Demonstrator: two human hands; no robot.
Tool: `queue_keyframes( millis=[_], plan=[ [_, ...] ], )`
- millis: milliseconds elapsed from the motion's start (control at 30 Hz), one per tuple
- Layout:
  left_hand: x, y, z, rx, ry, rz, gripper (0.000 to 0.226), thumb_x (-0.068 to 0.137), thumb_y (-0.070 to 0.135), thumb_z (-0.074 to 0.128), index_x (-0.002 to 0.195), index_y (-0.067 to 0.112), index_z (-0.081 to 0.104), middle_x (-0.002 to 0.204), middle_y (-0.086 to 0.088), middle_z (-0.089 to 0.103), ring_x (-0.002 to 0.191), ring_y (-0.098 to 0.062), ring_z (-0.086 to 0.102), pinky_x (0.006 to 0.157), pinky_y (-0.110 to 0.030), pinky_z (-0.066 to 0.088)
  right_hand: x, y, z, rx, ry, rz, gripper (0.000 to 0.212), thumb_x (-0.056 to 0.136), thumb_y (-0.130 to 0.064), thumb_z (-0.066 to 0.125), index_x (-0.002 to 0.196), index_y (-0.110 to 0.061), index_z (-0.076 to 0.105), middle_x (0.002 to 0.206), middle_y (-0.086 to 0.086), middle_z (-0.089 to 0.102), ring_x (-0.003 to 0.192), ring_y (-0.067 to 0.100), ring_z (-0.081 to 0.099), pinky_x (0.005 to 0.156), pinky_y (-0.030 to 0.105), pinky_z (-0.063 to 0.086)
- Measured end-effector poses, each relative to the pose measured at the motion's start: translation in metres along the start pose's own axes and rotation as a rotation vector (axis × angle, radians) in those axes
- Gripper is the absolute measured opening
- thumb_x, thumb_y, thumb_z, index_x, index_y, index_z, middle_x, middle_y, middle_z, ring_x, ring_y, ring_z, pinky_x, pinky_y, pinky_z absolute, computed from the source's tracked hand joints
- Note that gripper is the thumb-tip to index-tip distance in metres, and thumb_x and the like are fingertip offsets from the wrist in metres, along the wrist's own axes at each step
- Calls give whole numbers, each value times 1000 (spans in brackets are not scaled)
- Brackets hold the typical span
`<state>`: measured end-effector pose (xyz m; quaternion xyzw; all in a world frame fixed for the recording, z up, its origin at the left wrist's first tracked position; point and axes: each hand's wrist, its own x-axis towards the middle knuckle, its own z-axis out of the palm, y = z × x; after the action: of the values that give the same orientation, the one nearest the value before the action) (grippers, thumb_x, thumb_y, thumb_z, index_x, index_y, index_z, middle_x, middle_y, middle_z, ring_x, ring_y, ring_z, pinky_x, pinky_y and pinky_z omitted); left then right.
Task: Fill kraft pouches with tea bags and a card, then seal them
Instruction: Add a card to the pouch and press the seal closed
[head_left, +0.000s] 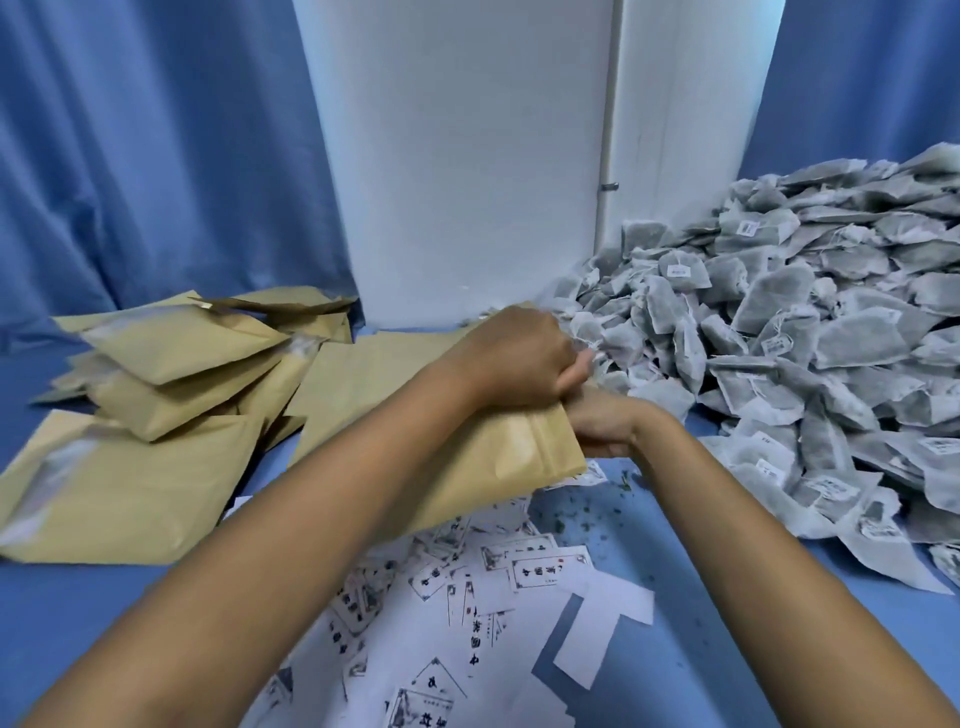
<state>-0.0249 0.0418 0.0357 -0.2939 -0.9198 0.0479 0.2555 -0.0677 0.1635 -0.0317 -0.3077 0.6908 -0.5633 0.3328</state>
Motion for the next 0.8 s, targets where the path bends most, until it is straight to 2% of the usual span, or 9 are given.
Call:
queue_keyframes(
  millis=[67, 167, 267, 400, 467, 567, 667, 733, 800],
  plan=[
    [-15, -18, -1, 116, -24, -18, 50, 98, 26, 41, 59, 4, 63, 59, -18, 56, 51, -24, 32, 54, -30, 26, 2, 1, 3, 209, 71, -198, 30, 83, 16, 54, 86, -12, 64, 84, 1, 72, 80, 15, 68, 68, 25, 56],
    [-35, -32, 10, 185, -119, -2, 49, 98, 27, 39, 54, 11, 53, 58, -16, 57, 51, -29, 41, 54, -30, 26, 14, 25, 5, -180, 469, -181, 24, 80, 8, 64, 73, -15, 64, 75, 0, 68, 72, 12, 63, 67, 22, 52],
    [-51, -30, 33, 168, -171, 13, 51, 99, 29, 33, 57, 11, 56, 61, -13, 60, 54, -30, 46, 56, -32, 34, 19, 66, 13, -413, 334, -45, 24, 78, 8, 65, 71, -15, 62, 73, 2, 63, 67, 11, 57, 62, 18, 45],
    [-71, -29, 56, 92, -138, 11, 54, 97, 29, 33, 56, 9, 62, 54, -10, 57, 50, -30, 51, 54, -33, 38, 21, 89, 35, -176, 317, -59, 12, 81, 3, 63, 77, -9, 63, 58, -6, 60, 46, 1, 52, 44, 14, 40],
    [-78, -30, 60, 38, -27, 9, 54, 93, 26, 37, 47, 9, 59, 45, -8, 51, 40, -27, 45, 46, -31, 39, 25, 89, 41, -47, 353, -139, 11, 82, 1, 65, 85, -9, 64, 63, -9, 62, 54, 2, 55, 51, 15, 43],
    [-81, -29, 60, -20, 73, -32, 54, 89, 28, 35, 43, 8, 54, 42, -7, 48, 36, -26, 42, 41, -29, 37, 28, 75, 50, -48, 390, -288, 20, 81, -1, 69, 91, -17, 64, 72, -14, 65, 69, -3, 58, 62, 12, 45],
    [-81, -32, 58, -85, 158, -85, 53, 89, 27, 36, 45, 6, 56, 44, -8, 49, 39, -26, 44, 41, -30, 37, 28, 61, 58, -133, 408, -371, 21, 88, -5, 61, 87, -26, 60, 68, -22, 63, 63, -11, 54, 59, 6, 40],
    [-81, -36, 55, -112, 203, -129, 53, 89, 27, 35, 46, 6, 57, 45, -7, 49, 41, -25, 44, 42, -31, 38, 28, 58, 62, -166, 417, -383, 15, 95, -8, 53, 89, -18, 62, 71, -16, 63, 64, -8, 54, 61, 11, 42],
    [-82, -37, 53, -143, 259, -191, 52, 89, 27, 35, 44, 6, 53, 44, -4, 45, 40, -20, 38, 42, -30, 37, 28, 56, 67, -263, 318, -322, 15, 97, -7, 48, 96, -4, 63, 83, -2, 64, 70, 1, 56, 66, 22, 45]
  ],
)
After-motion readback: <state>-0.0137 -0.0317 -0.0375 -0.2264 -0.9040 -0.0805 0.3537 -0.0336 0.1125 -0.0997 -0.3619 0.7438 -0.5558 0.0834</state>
